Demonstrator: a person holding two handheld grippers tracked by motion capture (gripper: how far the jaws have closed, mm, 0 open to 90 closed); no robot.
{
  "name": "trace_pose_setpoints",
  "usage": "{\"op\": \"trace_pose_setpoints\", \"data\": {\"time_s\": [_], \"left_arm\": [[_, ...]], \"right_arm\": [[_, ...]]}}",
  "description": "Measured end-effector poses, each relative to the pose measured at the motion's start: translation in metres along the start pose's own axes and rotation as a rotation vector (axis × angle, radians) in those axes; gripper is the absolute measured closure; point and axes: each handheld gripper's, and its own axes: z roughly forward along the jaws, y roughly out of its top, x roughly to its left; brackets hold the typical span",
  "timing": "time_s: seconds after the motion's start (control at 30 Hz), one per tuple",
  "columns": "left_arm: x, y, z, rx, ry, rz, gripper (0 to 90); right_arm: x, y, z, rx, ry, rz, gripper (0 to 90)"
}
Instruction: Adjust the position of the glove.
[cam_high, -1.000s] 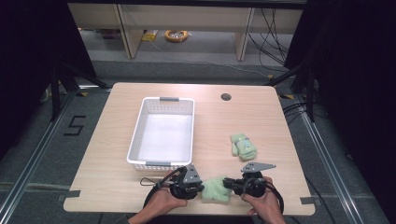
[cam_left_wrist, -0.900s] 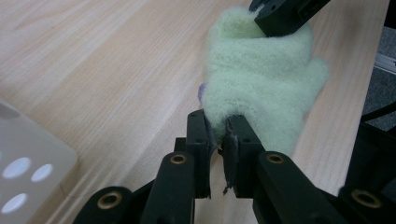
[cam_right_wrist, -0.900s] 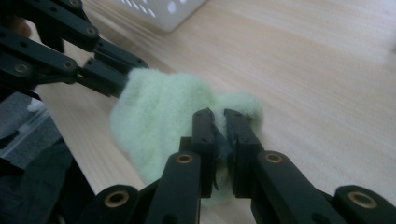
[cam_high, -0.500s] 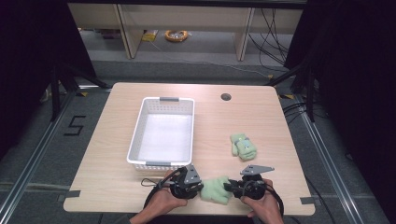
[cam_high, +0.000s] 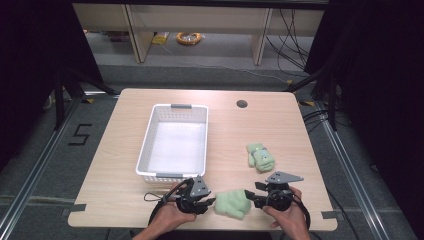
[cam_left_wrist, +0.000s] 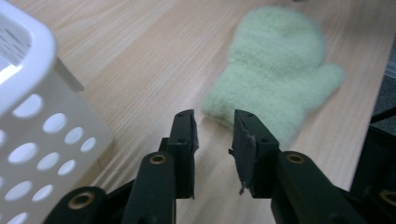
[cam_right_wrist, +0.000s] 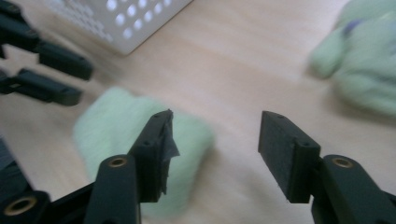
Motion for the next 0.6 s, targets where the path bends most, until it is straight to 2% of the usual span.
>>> {"op": "trace_pose_setpoints", "data": {"time_s": [0.07, 0.1, 0.13, 0.17, 0.23, 0.27, 0.3, 0.33, 0.37, 0.4, 0.43, 0.47, 0.5, 0.53, 0.57, 0.6], "left_arm": [[0.0, 0.0, -0.004, -0.001, -0.023, -0.014, 64.5], [0.0, 0.0, -0.004, -0.001, -0.023, -0.014, 62.6], [-0.001, -0.002, -0.009, -0.009, -0.034, -0.059, 58.5], [0.0, -0.003, -0.012, -0.005, -0.036, -0.054, 57.6], [0.001, -0.006, -0.015, -0.004, -0.035, -0.082, 54.1], [0.001, -0.007, -0.018, 0.0, -0.042, -0.095, 50.8], [0.001, -0.007, -0.018, 0.0, -0.042, -0.095, 48.7], [0.001, -0.008, -0.02, -0.001, -0.046, -0.124, 46.4], [0.001, -0.009, -0.021, 0.001, -0.049, -0.132, 46.4], [0.002, -0.01, -0.023, 0.001, -0.051, -0.152, 42.8], [0.002, -0.01, -0.023, 0.001, -0.051, -0.152, 41.8], [0.002, -0.012, -0.025, 0.007, -0.057, -0.153, 40.2], [0.001, -0.013, -0.025, 0.005, -0.058, -0.177, 40.2], [0.002, -0.015, -0.027, 0.017, -0.065, -0.164, 37.2], [0.002, -0.015, -0.027, 0.017, -0.065, -0.164, 36.2], [0.002, -0.019, -0.029, 0.029, -0.073, -0.166, 34.9]], "right_arm": [[-0.008, 0.005, -0.006, -0.03, -0.05, -0.056, 44.7], [-0.008, 0.005, -0.006, -0.03, -0.05, -0.056, 44.7], [-0.015, 0.012, -0.012, -0.045, -0.078, -0.031, 44.8], [-0.022, 0.016, -0.013, -0.066, -0.089, -0.036, 44.6], [-0.033, 0.023, -0.016, -0.062, -0.102, -0.029, 44.2], [-0.037, 0.027, -0.017, -0.048, -0.116, 0.028, 45.1], [-0.037, 0.027, -0.017, -0.048, -0.116, 0.028, 45.1], [-0.052, 0.035, -0.016, -0.055, -0.149, -0.003, 46.9], [-0.052, 0.035, -0.016, -0.055, -0.149, -0.003, 46.9], [-0.06, 0.042, -0.011, -0.05, -0.163, 0.031, 47.1], [-0.06, 0.042, -0.011, -0.05, -0.163, 0.031, 47.1], [-0.067, 0.049, -0.004, -0.041, -0.171, 0.067, 47.3], [-0.067, 0.049, -0.004, -0.041, -0.171, 0.067, 47.3], [-0.076, 0.055, 0.005, -0.03, -0.18, 0.037, 47.3], [-0.076, 0.055, 0.005, -0.03, -0.18, 0.037, 47.3], [-0.077, 0.06, 0.012, 0.002, -0.177, 0.076, 47.5]]}}
